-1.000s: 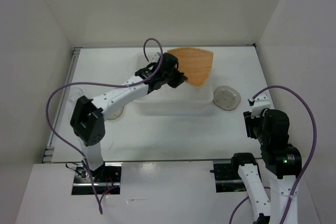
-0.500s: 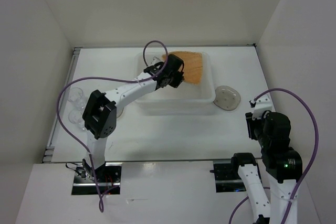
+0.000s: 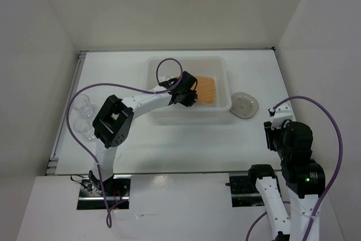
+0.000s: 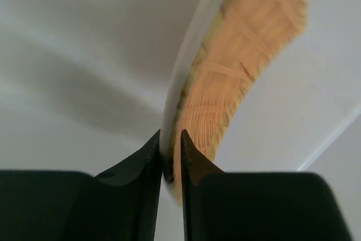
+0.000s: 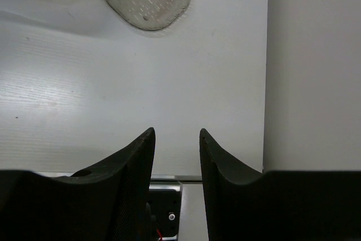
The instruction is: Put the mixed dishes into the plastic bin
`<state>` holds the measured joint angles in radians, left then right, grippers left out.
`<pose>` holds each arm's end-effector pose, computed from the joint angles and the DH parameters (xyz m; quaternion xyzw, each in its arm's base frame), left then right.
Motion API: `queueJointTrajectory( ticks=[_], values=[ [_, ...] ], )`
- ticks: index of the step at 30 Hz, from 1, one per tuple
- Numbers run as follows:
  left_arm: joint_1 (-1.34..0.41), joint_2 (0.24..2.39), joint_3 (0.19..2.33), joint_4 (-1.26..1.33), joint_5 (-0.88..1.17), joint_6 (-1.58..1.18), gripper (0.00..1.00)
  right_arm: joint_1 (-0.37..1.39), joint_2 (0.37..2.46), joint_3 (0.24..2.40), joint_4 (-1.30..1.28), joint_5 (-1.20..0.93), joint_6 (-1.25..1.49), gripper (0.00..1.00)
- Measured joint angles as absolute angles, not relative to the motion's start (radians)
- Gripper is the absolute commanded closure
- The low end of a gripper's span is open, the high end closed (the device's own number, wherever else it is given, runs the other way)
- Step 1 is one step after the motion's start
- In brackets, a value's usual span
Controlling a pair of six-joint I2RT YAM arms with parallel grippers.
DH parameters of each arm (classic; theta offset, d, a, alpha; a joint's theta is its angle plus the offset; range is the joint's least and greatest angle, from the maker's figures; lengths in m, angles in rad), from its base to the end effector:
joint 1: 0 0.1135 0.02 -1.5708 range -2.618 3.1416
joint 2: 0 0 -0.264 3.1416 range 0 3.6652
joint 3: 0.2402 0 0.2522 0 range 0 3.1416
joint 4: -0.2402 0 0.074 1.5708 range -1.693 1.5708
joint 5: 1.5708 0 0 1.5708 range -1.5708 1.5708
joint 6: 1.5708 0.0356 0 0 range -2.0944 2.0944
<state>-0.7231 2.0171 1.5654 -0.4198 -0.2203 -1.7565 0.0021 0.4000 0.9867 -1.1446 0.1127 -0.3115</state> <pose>0.3429 -0.2923 0.2155 -0.4940 0.7933 -0.2884 0.2083 0.0404 -0.0039 0.3440 -0.1093 0.8666 -0.1233 0.4709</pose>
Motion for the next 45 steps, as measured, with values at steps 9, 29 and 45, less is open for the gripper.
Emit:
queueJointTrajectory(
  ticks=[9,29,45],
  values=[
    [-0.715,2.077,1.571,-0.326,-0.139,-1.736,0.22,0.002,0.394,0.987,-1.145,0.113,-0.311,0.59],
    [-0.607,1.624,1.85,-0.53,-0.213,-0.852,0.0,-0.054,0.736,1.259,-1.034,0.183,-0.259,0.01],
    [-0.605,1.165,1.275,-0.568,-0.106,-0.442,0.0,-0.48,1.743,1.423,-1.163,-0.273,-0.381,0.01]
  ],
)
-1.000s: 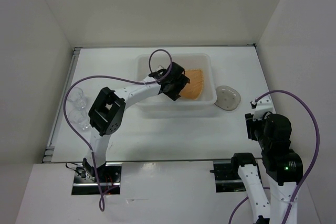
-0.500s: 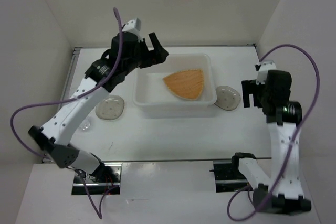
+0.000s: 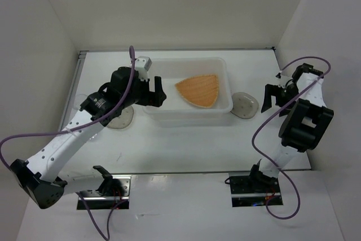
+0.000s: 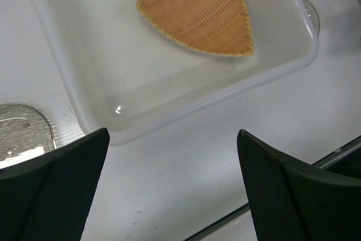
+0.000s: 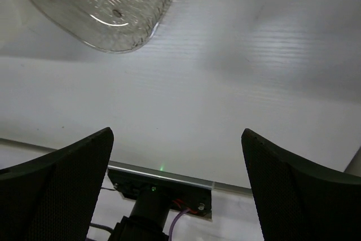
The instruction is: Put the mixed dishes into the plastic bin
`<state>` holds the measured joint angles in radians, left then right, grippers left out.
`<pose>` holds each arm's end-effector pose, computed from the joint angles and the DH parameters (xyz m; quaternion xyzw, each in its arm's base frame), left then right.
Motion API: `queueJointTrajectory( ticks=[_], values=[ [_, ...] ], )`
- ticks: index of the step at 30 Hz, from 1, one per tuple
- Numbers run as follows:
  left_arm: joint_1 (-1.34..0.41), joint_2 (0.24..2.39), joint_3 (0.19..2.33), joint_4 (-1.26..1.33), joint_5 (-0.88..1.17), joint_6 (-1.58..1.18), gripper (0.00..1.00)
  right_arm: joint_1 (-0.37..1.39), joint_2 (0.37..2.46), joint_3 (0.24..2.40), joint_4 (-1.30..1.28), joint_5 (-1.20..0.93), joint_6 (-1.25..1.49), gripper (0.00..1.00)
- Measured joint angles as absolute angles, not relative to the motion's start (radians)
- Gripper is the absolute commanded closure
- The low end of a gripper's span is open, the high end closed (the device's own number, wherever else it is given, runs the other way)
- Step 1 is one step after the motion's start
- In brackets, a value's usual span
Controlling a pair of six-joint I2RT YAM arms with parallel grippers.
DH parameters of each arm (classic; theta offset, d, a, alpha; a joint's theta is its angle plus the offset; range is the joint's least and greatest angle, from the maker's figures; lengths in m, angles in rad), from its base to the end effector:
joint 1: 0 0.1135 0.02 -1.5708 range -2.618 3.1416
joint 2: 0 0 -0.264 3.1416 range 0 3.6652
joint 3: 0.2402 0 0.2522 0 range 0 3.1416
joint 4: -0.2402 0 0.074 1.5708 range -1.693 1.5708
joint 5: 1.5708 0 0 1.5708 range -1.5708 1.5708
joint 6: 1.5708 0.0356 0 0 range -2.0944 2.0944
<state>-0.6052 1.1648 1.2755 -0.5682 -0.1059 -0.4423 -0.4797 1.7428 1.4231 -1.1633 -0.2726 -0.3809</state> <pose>0.2083 -0.1395 0.3944 0.0411 0.8473 -0.2250 0.4794 0.2937 -0.1420 0.2457 0.0429 0.9889 0.1052 0.0961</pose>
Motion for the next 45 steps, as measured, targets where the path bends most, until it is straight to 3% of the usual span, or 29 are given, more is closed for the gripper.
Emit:
queueJointTrajectory(
  ticks=[8,19,24,25,28,29,32,33,34,45],
  values=[
    [-0.561,1.161,1.223,-0.55,-0.077,-0.43,0.0,-0.475,1.932,1.584,-1.155,-0.429,-0.39,0.04],
    [-0.401,1.216,1.253,-0.581,-0.02,-0.493,0.0,-0.385,2.11,1.581,-0.976,-0.527,-0.298,0.06],
    [-0.338,1.214,1.251,-0.583,-0.011,-0.54,0.0,-0.363,2.158,1.61,-0.97,-0.582,-0.268,0.23],
    [-0.328,1.213,1.249,-0.581,-0.009,-0.553,0.0,-0.363,2.163,1.612,-0.969,-0.589,-0.265,0.33],
    [-0.303,1.213,1.241,-0.576,-0.003,-0.567,0.0,-0.363,2.185,1.618,-0.965,-0.593,-0.258,0.49],
    [-0.294,1.213,1.238,-0.576,-0.002,-0.579,0.0,-0.363,2.193,1.619,-0.965,-0.596,-0.253,0.61],
    [-0.282,1.214,1.236,-0.573,0.0,-0.594,0.0,-0.363,2.211,1.623,-0.962,-0.588,-0.251,0.79],
    [-0.279,1.216,1.236,-0.571,0.001,-0.604,0.0,-0.363,2.215,1.623,-0.962,-0.587,-0.245,0.91],
    [-0.279,1.217,1.236,-0.569,0.002,-0.607,0.0,-0.363,2.217,1.623,-0.961,-0.586,-0.243,0.97],
    [-0.272,1.236,1.238,-0.603,0.001,-0.605,0.0,-0.453,2.144,1.565,-0.911,-0.568,-0.218,1.0]
  ],
)
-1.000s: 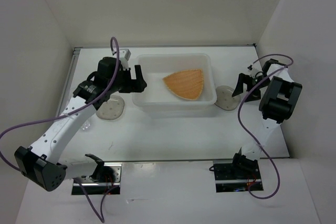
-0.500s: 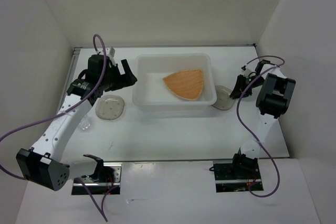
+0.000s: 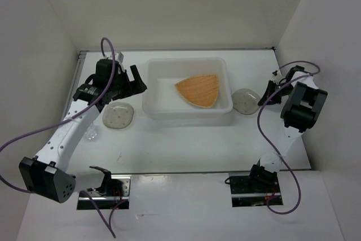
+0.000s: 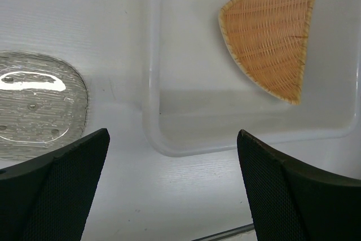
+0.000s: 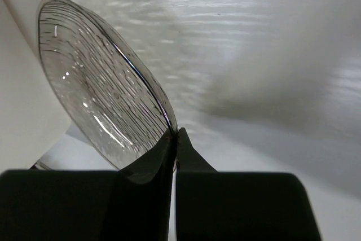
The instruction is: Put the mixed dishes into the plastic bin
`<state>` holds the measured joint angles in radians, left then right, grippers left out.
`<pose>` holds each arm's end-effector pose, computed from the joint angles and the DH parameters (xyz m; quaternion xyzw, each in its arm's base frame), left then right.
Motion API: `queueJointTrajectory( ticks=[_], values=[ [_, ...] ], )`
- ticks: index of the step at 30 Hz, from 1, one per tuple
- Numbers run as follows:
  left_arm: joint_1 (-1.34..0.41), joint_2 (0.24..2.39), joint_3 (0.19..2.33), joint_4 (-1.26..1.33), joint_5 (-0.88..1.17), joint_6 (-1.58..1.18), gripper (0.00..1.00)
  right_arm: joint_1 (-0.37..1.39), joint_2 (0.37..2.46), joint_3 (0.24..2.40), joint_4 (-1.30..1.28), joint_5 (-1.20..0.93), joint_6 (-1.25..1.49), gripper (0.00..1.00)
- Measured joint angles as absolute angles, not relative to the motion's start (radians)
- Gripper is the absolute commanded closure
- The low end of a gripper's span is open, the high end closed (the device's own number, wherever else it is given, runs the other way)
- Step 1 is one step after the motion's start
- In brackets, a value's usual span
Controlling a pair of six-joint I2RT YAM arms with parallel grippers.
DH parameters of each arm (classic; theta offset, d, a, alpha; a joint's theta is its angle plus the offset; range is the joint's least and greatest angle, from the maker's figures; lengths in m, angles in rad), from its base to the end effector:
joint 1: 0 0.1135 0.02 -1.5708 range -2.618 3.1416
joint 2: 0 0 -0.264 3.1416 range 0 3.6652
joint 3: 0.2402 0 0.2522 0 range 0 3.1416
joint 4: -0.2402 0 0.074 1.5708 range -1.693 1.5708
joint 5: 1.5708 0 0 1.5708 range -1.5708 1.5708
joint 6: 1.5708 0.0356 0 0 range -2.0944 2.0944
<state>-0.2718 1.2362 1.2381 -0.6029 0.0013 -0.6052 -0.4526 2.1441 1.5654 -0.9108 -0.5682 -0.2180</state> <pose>0.2587 -0.0721 0.3613 -0.1465 0.8725 -0.1984 0.4218 0.3767 -0.1619 0.1479 0.1009 0.9539 0.2516 0.1290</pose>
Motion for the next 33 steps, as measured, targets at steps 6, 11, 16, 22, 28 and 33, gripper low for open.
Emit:
queueJointTrajectory(
  ticks=[6,11,16,22,28,33],
  values=[
    [-0.27,1.191,1.238,-0.637,-0.051,-0.607,0.0,-0.477,2.035,1.72,-0.961,-0.559,-0.274,1.0],
    [-0.256,1.145,1.242,-0.693,-0.144,-0.611,0.0,-0.469,1.895,1.904,-0.97,-0.595,-0.289,1.0],
    [-0.242,1.131,1.245,-0.725,-0.196,-0.632,0.0,-0.397,1.845,2.121,-0.969,-0.652,-0.28,1.0],
    [-0.229,1.107,1.242,-0.764,-0.223,-0.696,0.0,-0.163,1.949,2.164,-0.969,-0.713,-0.269,1.0],
    [-0.229,1.008,1.219,-0.805,-0.258,-0.753,0.0,-0.015,2.174,2.129,-0.973,-0.653,-0.265,1.0],
    [-0.229,0.896,1.21,-0.849,-0.273,-0.795,0.0,0.07,2.302,2.179,-1.005,-0.544,-0.268,1.0]
  ],
)
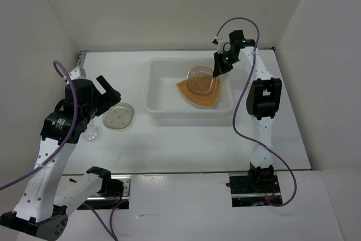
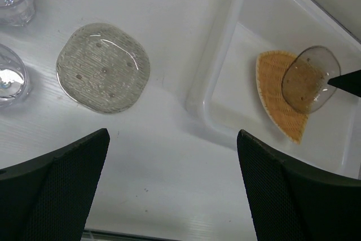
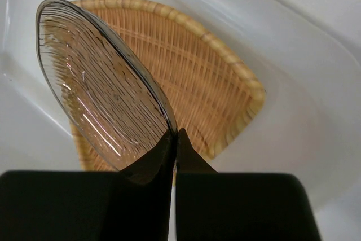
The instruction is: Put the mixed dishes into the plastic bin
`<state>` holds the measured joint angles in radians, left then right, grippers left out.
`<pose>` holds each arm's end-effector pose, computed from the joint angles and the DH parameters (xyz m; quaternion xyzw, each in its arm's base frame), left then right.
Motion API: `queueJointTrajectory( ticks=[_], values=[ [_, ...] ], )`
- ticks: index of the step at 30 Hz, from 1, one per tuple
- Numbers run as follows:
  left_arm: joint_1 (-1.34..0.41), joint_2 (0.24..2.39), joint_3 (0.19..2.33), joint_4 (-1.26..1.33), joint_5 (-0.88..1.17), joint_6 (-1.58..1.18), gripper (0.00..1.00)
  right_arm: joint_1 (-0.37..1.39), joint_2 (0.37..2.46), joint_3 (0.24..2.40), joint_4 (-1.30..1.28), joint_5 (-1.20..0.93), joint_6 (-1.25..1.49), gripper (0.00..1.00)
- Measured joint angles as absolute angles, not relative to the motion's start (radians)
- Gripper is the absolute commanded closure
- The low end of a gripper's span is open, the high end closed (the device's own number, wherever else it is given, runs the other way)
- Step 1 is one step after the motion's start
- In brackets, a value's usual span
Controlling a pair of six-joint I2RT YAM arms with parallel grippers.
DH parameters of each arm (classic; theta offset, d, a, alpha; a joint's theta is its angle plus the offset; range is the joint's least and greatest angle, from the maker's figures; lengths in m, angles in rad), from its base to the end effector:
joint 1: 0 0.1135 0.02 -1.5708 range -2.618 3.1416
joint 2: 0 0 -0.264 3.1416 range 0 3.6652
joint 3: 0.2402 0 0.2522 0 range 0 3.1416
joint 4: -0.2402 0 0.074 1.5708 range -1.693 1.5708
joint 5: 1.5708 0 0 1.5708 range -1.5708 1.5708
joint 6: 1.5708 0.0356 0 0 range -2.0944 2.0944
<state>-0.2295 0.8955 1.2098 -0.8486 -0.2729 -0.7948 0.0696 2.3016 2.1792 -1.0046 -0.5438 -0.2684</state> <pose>0.1605 -0.0276 0.3972 -0.3047 0.8077 -0.1375 0.4857 0.4890 0.0526 0.2454 -0.2163 0.9163 0.2396 0.2369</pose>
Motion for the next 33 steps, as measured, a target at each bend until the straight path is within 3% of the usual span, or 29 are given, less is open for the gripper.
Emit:
queueJointTrajectory(
  ticks=[9,12,13,17,19,21,26,33],
  values=[
    [-0.229,0.853,1.179,-0.92,-0.286,-0.844,0.0,0.133,2.359,2.229,-1.028,-0.394,-0.282,0.98],
    [-0.229,0.853,1.159,-0.935,-0.287,-0.847,0.0,0.133,2.36,2.229,-1.03,-0.362,-0.279,0.74],
    [-0.229,0.854,1.154,-0.939,-0.287,-0.85,0.0,0.134,2.36,2.229,-1.03,-0.352,-0.278,0.61],
    [-0.229,0.873,1.133,-0.944,-0.289,-0.871,0.0,0.142,2.36,2.24,-1.057,-0.313,-0.285,0.3],
    [-0.229,0.905,1.118,-0.937,-0.291,-0.869,0.0,0.14,2.361,2.275,-1.097,-0.301,-0.294,0.25],
    [-0.229,0.947,1.102,-0.917,-0.291,-0.86,0.0,0.132,2.354,2.327,-1.126,-0.308,-0.306,0.13],
    [-0.185,1.111,1.076,-0.82,-0.278,-0.794,0.0,0.054,2.168,2.243,-1.056,-0.327,-0.304,0.07],
    [-0.019,1.397,1.111,-0.67,-0.212,-0.669,0.0,-0.017,1.75,1.776,-0.862,-0.26,-0.256,0.07]
  ],
)
